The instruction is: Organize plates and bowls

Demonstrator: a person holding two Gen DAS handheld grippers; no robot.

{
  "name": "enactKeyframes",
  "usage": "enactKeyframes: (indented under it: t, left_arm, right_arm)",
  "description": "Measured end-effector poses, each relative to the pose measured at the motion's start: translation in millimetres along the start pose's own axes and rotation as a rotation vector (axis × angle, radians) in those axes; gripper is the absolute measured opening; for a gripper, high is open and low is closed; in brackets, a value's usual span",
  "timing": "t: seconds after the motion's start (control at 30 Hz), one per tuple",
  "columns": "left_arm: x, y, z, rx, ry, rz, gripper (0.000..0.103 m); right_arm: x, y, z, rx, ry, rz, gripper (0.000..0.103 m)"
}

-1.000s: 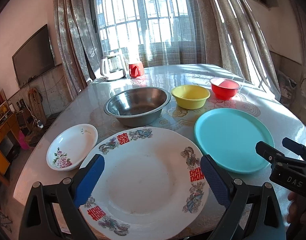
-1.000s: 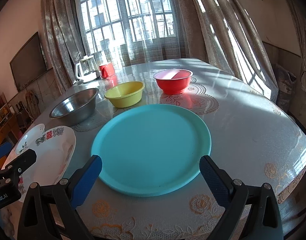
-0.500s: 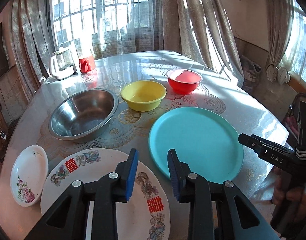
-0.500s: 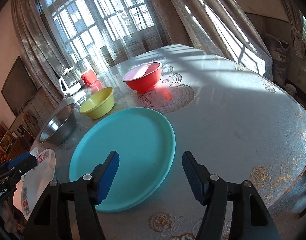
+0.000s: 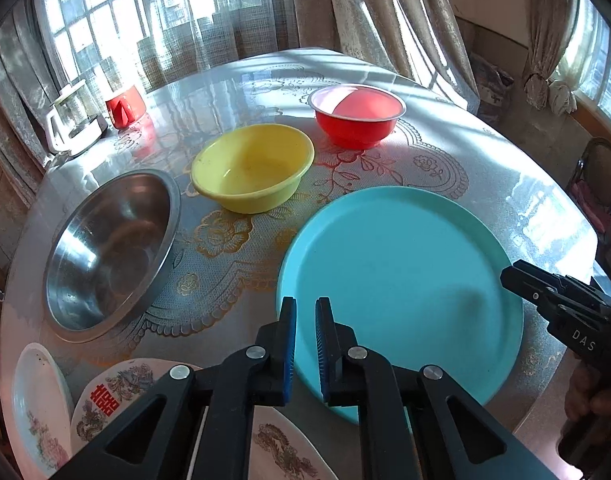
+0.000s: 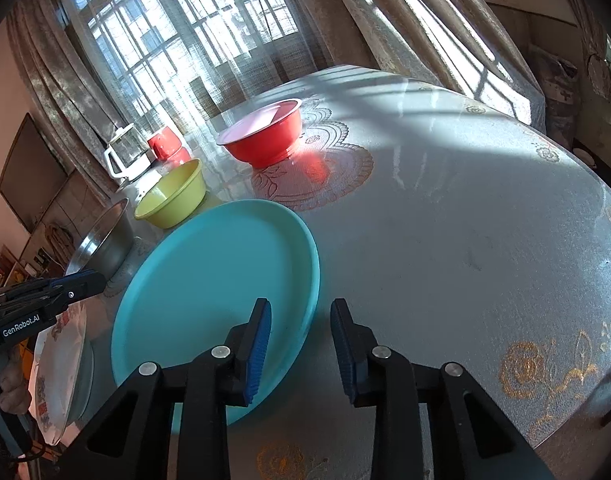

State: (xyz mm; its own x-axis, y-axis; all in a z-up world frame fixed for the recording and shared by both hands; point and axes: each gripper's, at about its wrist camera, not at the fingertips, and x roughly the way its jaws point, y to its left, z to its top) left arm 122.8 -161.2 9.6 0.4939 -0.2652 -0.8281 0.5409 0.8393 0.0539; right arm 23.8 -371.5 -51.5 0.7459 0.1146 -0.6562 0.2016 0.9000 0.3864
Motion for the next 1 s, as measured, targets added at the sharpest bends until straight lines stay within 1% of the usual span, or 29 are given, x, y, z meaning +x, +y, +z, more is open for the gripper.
enactKeyframes:
  t: [0.1,0.2,0.33,0.5,0.6,0.67,0.87,1.0]
  left_arm:
    - [11.3,0.4,0.8,0.002,0.034,-0.007,0.009]
    - [20.9,3.1,1.5,0.007,0.058,0.017,0.008]
    - [26.2,9.7,0.9,0.000,0.064,0.025,0.003]
    - [29.4,13.9,-2.0,-0.005,0.072,0.030,0.003]
    - [30.2,21.0,-5.3,-0.029,0.073,0.036,0.003]
    - [29.8,25.4,-6.7,-0.046,0.072,0.034,0.003]
    - [25.5,25.8,-11.2,-0.043,0.041,0.061,0.003]
    - [20.6,30.6,-13.1,-0.085,0.026,0.057,0.003]
  right_arm:
    - [1.7,2.3,0.3,-0.008,0.007,0.009,0.024]
    - [2.6,4.8,0.6,-0.021,0.005,0.004,0.023]
    - [4.2,5.1,1.1,-0.018,0.009,0.013,0.019]
    - [4.2,9.7,2.4,-0.028,0.006,0.027,0.017]
    - [6.1,16.2,2.0,-0.048,0.011,0.041,0.017]
    - [9.2,20.3,0.4,-0.060,0.021,0.035,0.017]
    - [11.5,28.0,-4.7,-0.076,0.031,0.046,0.017]
    - [11.4,31.4,-6.4,-0.091,0.028,0.032,0.017]
